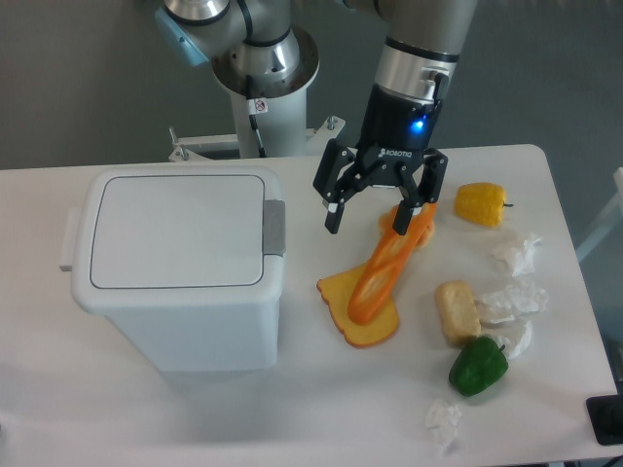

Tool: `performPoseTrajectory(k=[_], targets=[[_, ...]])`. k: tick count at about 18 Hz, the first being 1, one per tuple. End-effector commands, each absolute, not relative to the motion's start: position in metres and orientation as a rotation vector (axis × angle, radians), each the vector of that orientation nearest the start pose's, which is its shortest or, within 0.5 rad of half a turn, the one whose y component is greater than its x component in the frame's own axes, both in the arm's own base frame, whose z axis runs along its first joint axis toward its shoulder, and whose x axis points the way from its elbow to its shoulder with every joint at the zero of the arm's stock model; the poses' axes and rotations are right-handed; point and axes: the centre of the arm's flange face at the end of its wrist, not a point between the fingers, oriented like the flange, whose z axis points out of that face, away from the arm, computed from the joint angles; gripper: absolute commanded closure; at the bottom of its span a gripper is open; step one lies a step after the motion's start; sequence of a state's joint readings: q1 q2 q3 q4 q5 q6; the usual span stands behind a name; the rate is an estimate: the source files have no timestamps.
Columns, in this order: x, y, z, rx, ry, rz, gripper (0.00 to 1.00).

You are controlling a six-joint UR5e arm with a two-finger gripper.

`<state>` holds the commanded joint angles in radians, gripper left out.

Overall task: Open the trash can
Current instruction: 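Move the gripper toward the grey button on the trash can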

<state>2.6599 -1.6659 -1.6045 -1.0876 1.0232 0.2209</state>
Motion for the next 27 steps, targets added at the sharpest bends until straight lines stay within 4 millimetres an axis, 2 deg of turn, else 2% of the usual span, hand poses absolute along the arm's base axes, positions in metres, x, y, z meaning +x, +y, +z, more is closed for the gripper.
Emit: performPoseTrajectory(k=[27], targets=[[-0.385, 0.431, 0.478, -2.362, -0.975, -0.394, 0.0]])
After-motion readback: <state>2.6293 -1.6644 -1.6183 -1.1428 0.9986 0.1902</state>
